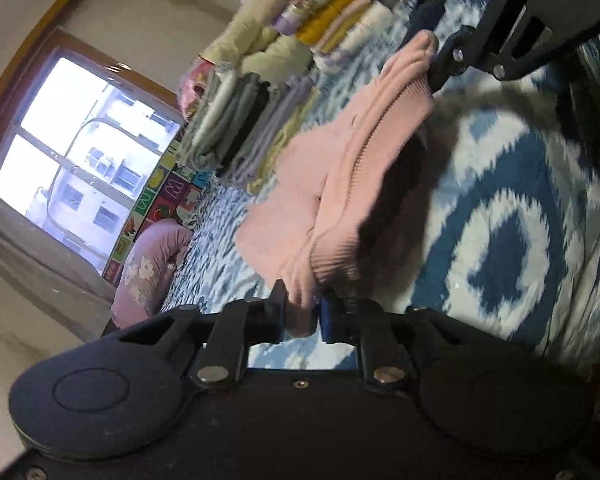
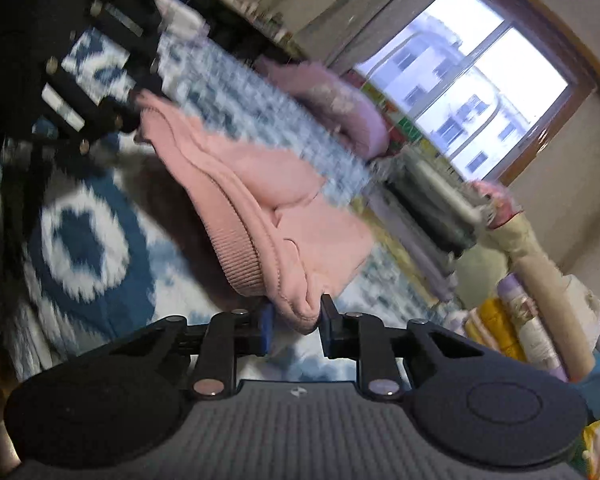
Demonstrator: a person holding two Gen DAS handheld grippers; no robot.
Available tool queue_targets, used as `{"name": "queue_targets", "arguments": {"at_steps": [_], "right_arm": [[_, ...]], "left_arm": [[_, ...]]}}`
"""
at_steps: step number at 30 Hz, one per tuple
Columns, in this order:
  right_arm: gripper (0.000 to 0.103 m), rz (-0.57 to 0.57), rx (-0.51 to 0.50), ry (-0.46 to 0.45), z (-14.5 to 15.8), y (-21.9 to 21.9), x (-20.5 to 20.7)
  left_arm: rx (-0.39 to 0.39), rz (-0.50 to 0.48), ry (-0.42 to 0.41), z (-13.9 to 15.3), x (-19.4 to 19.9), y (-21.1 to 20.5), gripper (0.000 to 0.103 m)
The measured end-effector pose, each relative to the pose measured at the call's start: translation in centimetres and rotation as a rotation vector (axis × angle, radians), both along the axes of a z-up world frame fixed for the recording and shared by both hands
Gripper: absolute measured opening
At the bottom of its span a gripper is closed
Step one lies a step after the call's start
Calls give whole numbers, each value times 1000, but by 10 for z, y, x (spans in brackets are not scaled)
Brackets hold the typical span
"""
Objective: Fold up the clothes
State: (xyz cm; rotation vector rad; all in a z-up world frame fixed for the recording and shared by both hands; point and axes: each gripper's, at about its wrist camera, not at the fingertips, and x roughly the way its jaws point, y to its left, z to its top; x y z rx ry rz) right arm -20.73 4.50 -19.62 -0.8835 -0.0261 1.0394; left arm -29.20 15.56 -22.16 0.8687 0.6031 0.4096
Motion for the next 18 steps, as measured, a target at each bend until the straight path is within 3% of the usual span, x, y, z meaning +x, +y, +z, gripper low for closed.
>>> {"name": "queue_targets", "arguments": {"at_steps": [5, 9, 14, 18], "right_arm": [[20, 36, 1, -2, 22, -14, -13], [21, 65, 1, -4, 40, -25, -24], [22, 75, 51, 9, 67, -29, -25], [23, 67, 138, 129, 84, -18, 2]], "left_arm": [[-4, -38, 33, 16, -19, -9, 11], [-59, -71, 50, 45, -43, -14, 11], [-219, -86, -43, 88, -45, 2, 12], [-362, -78, -96, 102, -28, 30, 12]]}}
